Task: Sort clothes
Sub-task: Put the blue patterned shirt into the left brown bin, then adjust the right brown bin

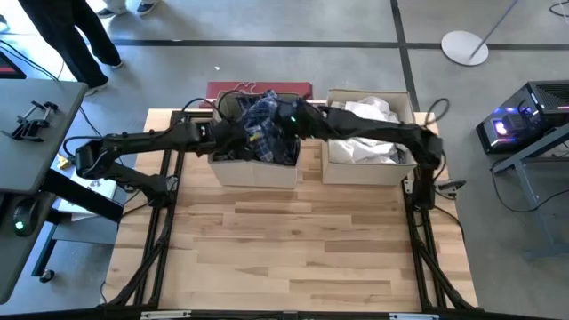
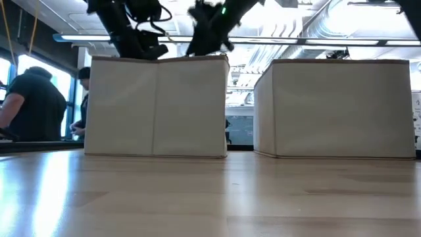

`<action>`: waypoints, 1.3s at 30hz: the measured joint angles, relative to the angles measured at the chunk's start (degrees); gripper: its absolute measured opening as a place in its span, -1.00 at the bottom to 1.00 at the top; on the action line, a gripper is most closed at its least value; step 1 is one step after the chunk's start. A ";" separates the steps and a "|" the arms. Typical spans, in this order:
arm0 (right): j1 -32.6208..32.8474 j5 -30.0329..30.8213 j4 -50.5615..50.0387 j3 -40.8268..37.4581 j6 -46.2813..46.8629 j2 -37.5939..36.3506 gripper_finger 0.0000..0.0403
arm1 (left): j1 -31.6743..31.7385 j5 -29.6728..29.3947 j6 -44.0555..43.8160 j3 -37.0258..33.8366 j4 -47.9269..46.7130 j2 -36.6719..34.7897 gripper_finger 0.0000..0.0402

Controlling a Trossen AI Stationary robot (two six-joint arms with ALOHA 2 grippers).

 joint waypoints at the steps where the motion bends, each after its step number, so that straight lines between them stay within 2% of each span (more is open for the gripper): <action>1: -1.31 -0.29 -0.83 1.15 0.16 1.77 -0.28 | 0.69 0.74 0.86 0.00 0.55 0.23 -0.58; 7: -8.27 -5.86 -2.31 1.28 2.65 10.39 -0.28 | 0.63 2.08 3.53 -0.46 0.47 -3.44 -0.60; 13: -10.01 -1.04 -2.62 0.96 -1.42 15.23 -0.28 | -1.45 3.97 3.78 -0.42 3.39 -11.67 -0.60; 20: -6.85 4.29 -2.58 2.98 -3.26 12.72 -0.28 | -4.09 1.22 7.87 -0.35 9.36 -18.56 -0.60; 26: -3.13 4.71 -3.50 5.41 -3.75 0.87 -0.28 | -8.97 -1.80 12.87 -0.31 9.79 -23.74 -0.60; 28: -1.54 5.35 -5.01 3.53 -4.97 -4.32 -0.28 | -13.48 -5.83 13.85 -0.31 9.17 -24.76 -0.60; 31: 2.26 5.61 -6.63 0.17 -6.08 -12.79 -0.28 | -21.23 -14.94 14.37 -0.31 7.69 -25.05 -0.60; 35: 9.71 9.09 -9.25 -6.41 -5.54 -25.72 -0.28 | -31.96 -23.18 13.04 -0.26 6.87 -24.00 -0.60; 37: 15.50 11.59 -9.88 -11.43 -1.51 -31.92 -0.28 | -37.77 -25.37 10.94 -0.26 6.83 -22.77 -0.60; 39: 22.79 11.62 -8.32 -17.04 2.56 -38.26 -0.28 | -43.13 -28.43 8.60 -0.26 6.84 -21.08 -0.60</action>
